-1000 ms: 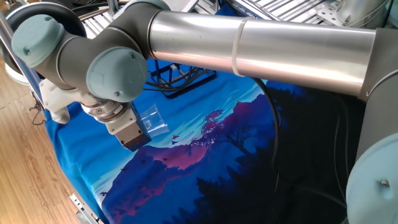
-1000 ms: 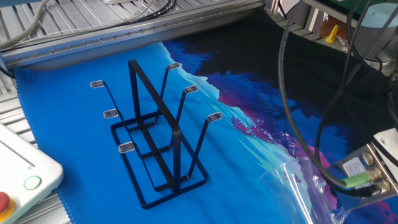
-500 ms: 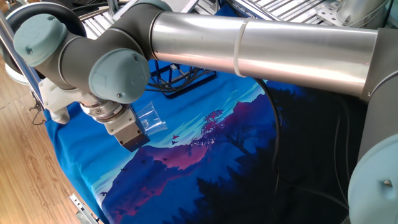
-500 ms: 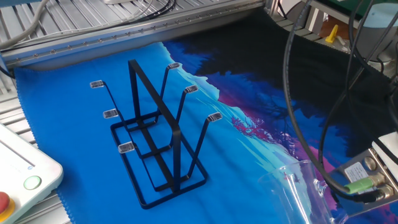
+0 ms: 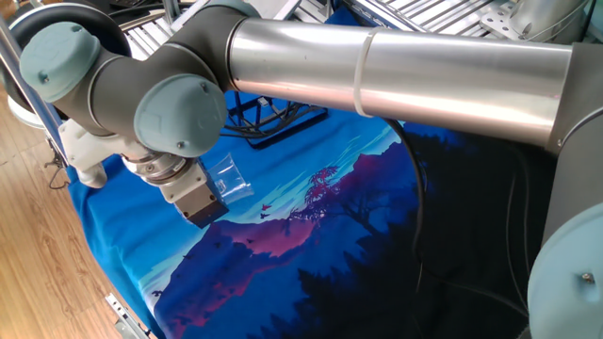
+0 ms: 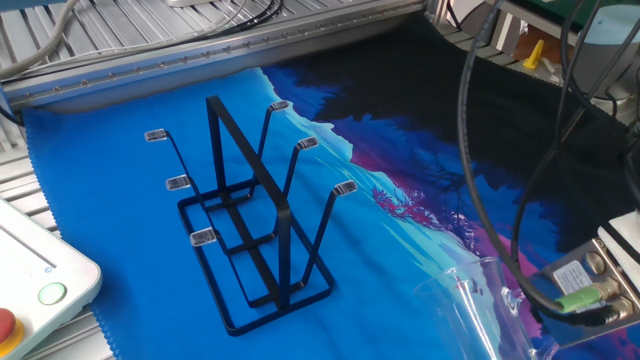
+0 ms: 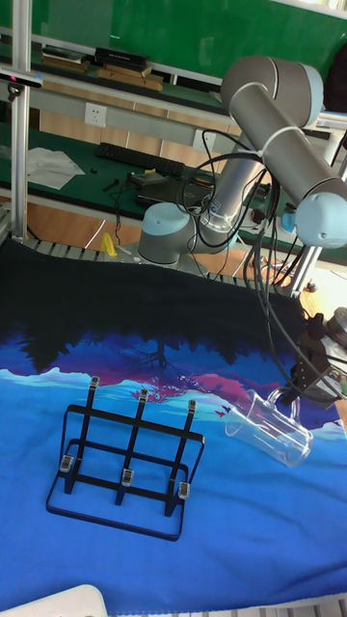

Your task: Put the cup on the cup rack

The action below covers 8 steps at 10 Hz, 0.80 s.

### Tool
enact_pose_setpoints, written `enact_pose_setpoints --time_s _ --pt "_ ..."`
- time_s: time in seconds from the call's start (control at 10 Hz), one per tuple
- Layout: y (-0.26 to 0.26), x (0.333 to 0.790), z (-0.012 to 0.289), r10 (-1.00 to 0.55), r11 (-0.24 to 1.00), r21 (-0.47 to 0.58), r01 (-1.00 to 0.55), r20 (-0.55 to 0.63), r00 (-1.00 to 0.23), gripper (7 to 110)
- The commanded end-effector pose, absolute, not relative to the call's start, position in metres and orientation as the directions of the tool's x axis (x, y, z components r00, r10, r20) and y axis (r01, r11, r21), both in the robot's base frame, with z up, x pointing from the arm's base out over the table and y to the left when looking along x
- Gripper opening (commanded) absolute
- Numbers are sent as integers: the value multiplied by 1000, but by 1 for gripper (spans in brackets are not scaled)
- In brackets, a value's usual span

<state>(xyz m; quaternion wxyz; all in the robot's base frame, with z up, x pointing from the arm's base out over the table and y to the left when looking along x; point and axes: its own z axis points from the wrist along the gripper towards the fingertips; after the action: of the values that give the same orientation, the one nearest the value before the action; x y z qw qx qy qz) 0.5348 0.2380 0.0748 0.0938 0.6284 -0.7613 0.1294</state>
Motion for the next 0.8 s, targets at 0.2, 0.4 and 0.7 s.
enact_pose_setpoints --time_s 0.2,0.4,0.7 --pt "210 523 95 -934 148 -61 -987 319 -160 7" --pt "194 515 105 -929 135 -60 -989 338 -147 7" --pt "177 502 118 -917 121 -82 -989 373 -143 7"
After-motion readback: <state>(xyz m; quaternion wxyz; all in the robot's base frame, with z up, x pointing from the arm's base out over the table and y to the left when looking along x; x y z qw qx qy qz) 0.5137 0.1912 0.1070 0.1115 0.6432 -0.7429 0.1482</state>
